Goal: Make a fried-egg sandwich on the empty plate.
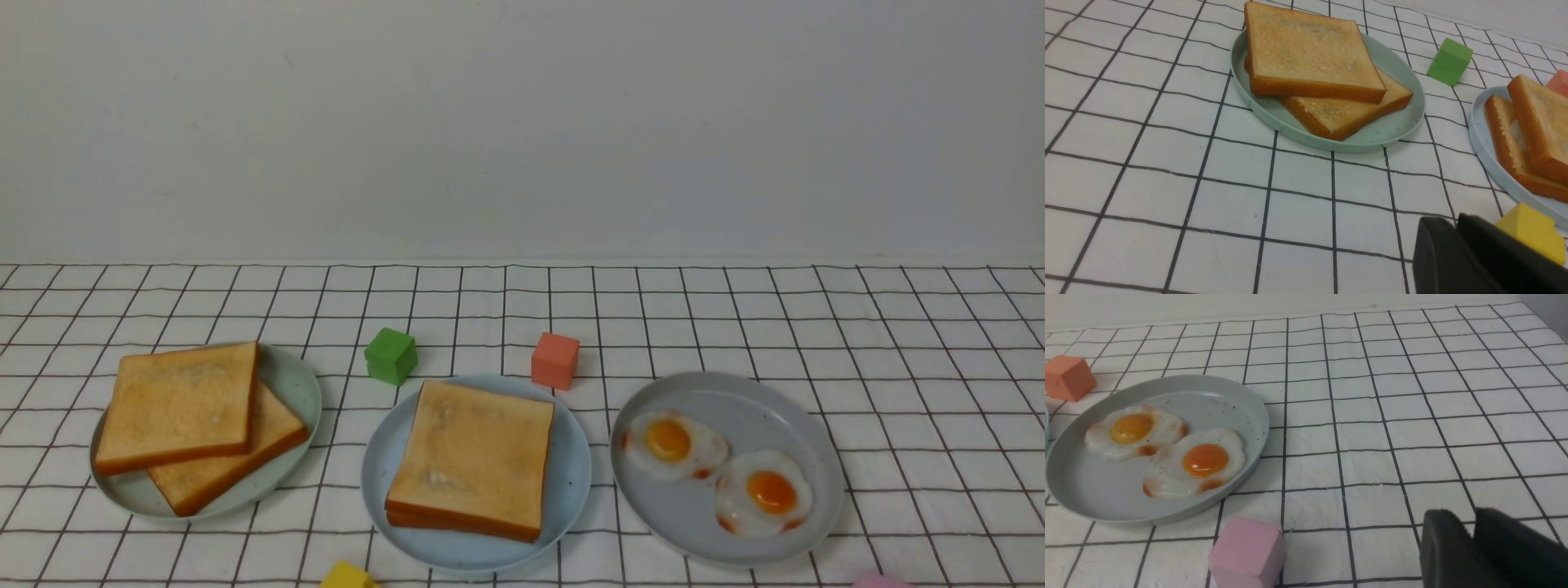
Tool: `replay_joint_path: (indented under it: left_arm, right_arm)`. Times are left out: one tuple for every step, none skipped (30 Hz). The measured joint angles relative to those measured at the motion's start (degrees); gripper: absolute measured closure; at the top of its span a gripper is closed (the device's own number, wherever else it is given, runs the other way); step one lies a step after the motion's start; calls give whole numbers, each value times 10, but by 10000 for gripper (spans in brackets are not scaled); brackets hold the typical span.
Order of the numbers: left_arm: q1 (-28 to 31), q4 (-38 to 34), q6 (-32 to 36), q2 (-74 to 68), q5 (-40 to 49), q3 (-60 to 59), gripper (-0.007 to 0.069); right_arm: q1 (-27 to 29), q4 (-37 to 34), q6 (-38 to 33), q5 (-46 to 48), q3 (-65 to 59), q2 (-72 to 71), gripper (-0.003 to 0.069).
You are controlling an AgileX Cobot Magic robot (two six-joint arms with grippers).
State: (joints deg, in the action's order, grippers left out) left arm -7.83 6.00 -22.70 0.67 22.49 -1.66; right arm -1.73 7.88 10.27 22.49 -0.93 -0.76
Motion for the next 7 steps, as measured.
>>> replay_joint_path:
  left_arm:
    - [0,0,0,0,0,0,554]
    - [0,0,0,0,0,0,554]
    - [0,0,0,0,0,0,554]
    - [0,0,0,0,0,0,554]
    - [0,0,0,0,0,0,554]
    - [0,0,0,0,0,0,554]
    - [0,0,0,0,0,0,554]
  right_arm:
    - [0,0,0,0,0,0,523]
    - [0,0,0,0,0,0,523]
    - [0,0,0,0,0,0,523]
    - [0,0,0,0,0,0,521]
    - [0,0,0,0,0,0,519]
    - [0,0,0,0,0,0,518]
    - [0,0,0,0,0,0,517]
